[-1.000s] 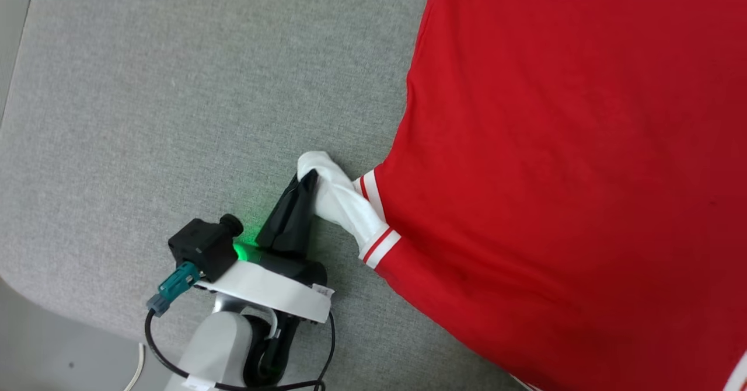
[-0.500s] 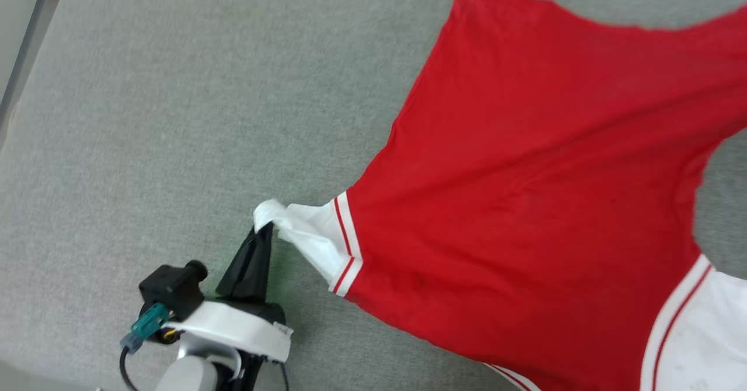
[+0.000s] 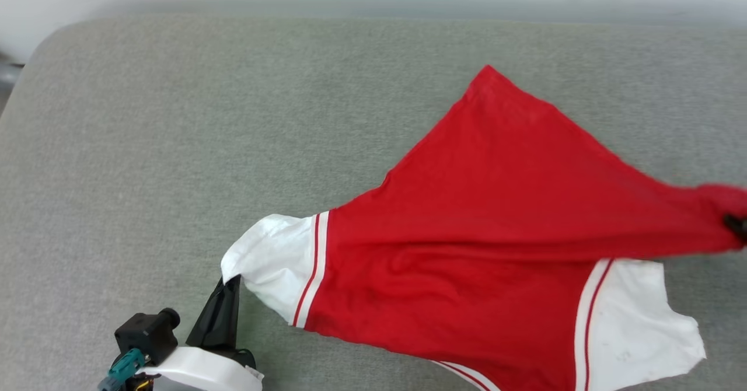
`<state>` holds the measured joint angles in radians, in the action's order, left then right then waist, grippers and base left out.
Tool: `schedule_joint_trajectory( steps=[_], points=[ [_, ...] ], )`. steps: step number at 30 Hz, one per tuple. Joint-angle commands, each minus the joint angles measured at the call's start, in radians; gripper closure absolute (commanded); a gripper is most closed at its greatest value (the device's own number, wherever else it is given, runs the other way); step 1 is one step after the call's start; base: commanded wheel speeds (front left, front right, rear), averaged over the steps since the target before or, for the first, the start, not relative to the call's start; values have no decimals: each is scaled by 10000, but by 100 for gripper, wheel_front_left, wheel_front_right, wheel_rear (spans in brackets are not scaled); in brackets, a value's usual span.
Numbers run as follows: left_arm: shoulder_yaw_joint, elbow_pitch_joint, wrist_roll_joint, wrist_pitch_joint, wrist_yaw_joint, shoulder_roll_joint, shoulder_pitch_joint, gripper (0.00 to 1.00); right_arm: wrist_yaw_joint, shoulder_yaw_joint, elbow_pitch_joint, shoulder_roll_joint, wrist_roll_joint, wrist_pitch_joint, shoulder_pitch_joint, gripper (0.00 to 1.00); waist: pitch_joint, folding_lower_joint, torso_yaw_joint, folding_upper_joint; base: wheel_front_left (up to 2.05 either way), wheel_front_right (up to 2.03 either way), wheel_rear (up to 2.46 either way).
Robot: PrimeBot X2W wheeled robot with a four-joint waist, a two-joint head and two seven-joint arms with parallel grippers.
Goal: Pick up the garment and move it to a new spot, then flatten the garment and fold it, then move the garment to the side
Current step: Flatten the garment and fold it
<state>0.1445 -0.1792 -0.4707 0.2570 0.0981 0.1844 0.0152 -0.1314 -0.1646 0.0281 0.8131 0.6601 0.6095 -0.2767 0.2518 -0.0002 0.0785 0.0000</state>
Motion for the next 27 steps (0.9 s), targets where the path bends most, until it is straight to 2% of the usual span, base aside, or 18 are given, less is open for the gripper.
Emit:
schedule_joint_trajectory(
  steps=[1,7,12,18,22,23,24,27],
  points=[
    [-56,49,-40,-23,-38,77,-141,100,15,234,-174,-184,62,63,700,100,-236,2,-279,0,0,0,0],
    [-99,33,-81,-90,-106,194,-328,100,14,866,-340,-819,-54,224,2537,100,-385,2,-475,0,0,0,0],
    [-136,24,-149,-87,-178,256,-456,100,15,743,-360,-1442,-56,387,3793,100,-466,2,-620,0,0,0,0],
    [-99,-9,-146,-90,-228,292,-444,100,15,578,105,-2056,3,450,4549,100,-477,2,-784,0,0,0,0],
    [-87,-13,-151,-87,-261,320,-426,100,12,592,463,-2371,127,325,4474,100,-484,2,-824,0,0,0,0],
    [-77,-15,-154,-89,-265,327,-424,100,12,594,512,-2377,28,233,4395,66,-485,2,-829,0,0,0,0],
    [-76,-17,-155,-89,-274,339,-430,100,14,669,528,-2381,-48,81,4285,0,-486,2,-841,0,0,0,0],
    [-91,-8,-169,-95,-300,374,-497,100,17,855,280,-2247,-140,-212,3815,0,-506,2,-900,0,0,0,0]
  ],
)
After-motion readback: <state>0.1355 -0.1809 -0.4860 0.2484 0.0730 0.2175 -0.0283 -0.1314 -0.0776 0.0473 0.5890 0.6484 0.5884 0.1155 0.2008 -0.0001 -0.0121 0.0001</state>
